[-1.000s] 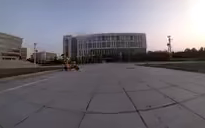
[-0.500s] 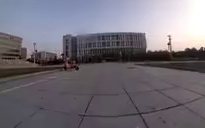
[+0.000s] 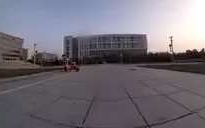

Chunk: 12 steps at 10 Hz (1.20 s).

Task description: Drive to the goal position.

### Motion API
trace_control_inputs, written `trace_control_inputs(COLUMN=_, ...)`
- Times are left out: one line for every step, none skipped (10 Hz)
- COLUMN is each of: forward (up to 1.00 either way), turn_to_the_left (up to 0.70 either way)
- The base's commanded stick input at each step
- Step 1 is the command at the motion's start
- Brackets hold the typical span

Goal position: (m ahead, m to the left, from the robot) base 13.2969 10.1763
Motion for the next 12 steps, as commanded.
trace_control_inputs(forward=0.45, turn_to_the_left=0.00)
trace_control_inputs(forward=0.45, turn_to_the_left=0.00)
trace_control_inputs(forward=0.45, turn_to_the_left=0.00)
trace_control_inputs(forward=0.45, turn_to_the_left=0.00)
trace_control_inputs(forward=0.58, turn_to_the_left=0.00)
trace_control_inputs(forward=0.70, turn_to_the_left=0.00)
trace_control_inputs(forward=0.70, turn_to_the_left=0.00)
trace_control_inputs(forward=0.70, turn_to_the_left=0.00)
trace_control_inputs(forward=0.70, turn_to_the_left=0.00)
trace_control_inputs(forward=0.70, turn_to_the_left=0.00)
trace_control_inputs(forward=0.70, turn_to_the_left=0.00)
trace_control_inputs(forward=0.70, turn_to_the_left=0.00)
